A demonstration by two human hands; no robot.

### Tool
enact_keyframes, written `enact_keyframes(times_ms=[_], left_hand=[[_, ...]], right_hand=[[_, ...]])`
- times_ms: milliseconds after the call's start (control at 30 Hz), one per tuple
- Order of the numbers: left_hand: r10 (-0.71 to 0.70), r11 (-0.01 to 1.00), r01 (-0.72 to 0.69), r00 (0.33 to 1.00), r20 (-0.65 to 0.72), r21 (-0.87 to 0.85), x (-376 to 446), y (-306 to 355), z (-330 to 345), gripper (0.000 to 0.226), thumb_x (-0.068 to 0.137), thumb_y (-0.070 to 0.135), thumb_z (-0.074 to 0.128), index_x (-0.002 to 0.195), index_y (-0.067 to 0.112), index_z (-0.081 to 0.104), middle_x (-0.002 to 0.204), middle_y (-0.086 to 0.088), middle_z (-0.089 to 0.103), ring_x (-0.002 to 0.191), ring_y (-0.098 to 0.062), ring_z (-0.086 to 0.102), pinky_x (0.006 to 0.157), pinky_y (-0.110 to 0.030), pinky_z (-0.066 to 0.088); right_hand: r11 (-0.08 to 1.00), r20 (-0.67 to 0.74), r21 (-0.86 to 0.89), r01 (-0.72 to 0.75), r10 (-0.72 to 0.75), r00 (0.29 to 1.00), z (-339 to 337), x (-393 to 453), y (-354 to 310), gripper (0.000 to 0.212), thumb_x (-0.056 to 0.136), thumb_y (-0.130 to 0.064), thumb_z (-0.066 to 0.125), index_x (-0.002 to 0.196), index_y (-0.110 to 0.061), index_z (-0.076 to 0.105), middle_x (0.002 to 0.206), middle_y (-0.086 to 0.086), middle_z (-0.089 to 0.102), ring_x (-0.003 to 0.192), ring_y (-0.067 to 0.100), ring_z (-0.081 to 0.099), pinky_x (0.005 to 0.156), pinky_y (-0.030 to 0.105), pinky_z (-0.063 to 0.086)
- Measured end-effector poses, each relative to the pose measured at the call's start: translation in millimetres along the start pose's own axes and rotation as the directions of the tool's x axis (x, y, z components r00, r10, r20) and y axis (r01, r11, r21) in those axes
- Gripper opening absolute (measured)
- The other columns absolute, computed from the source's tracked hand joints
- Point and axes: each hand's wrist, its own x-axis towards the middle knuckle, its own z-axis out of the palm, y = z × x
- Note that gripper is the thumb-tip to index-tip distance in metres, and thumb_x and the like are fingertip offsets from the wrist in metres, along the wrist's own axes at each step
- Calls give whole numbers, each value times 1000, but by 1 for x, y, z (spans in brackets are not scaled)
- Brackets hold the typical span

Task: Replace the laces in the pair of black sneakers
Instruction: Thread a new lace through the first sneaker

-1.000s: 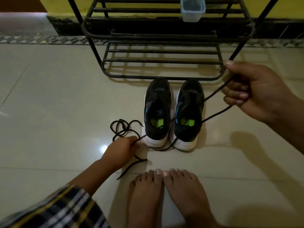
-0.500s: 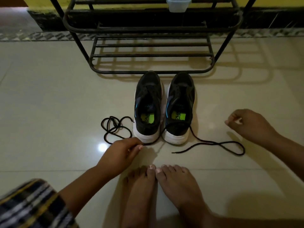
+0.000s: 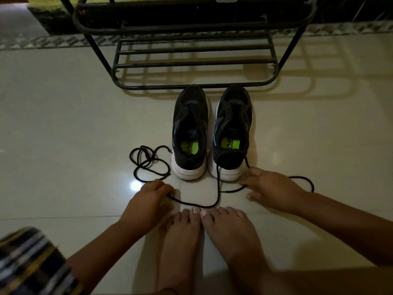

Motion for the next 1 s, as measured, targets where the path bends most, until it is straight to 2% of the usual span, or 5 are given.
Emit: enact_keyframes(times_ms=[267, 433, 600, 800, 1000], left_hand=[[46, 994, -46, 999, 3, 101, 4, -3, 0, 12, 76, 13, 73, 81, 17, 63, 78, 3, 57, 72, -19, 55, 53, -17, 30], [90, 990, -78, 990, 108, -116, 10, 22, -24, 7, 92, 22, 56, 86, 26, 58, 80, 11, 57, 73, -5, 51, 61, -12, 35], [78, 863, -90, 996, -45, -498, 16, 60, -48, 18, 88, 11, 63, 91, 26, 73, 86, 20, 68, 86, 7, 62, 76, -5, 44], [-26, 655, 54, 998, 50, -754, 12, 84, -65, 28, 84, 16, 68, 109, 23, 57, 80, 5, 74, 80, -7, 69, 83, -29, 54], [-35, 567, 78, 997, 71, -820, 14, 87, -65, 21, 83, 9, 67, 103, 14, 63, 80, -2, 75, 77, -13, 70, 75, -17, 53]], right_hand=[[912, -120, -381, 153, -212, 970, 24, -7, -4, 42, 37, -13, 90, 63, -17, 57, 64, 0, 53, 53, 19, 55, 37, 24, 37], [971, -366, 120, 208, -152, 918, -11, -15, -18, 12, 78, -21, 51, 67, -17, 48, 63, -3, 52, 58, 13, 46, 54, 26, 34], [680, -353, 684, 264, -8, 935, -54, -20, -56, 12, 86, -11, 58, 76, -16, 55, 71, 5, 62, 65, 17, 62, 62, 29, 50], [635, -263, 735, 239, -57, 963, -56, -17, -72, 15, 88, -2, 57, 78, -13, 59, 57, -10, 49, 50, 2, 43, 51, 15, 36], [636, -229, 744, 205, -46, 972, -58, -17, -70, 11, 88, -4, 57, 80, -11, 61, 63, -1, 52, 52, 2, 44, 53, 14, 36]])
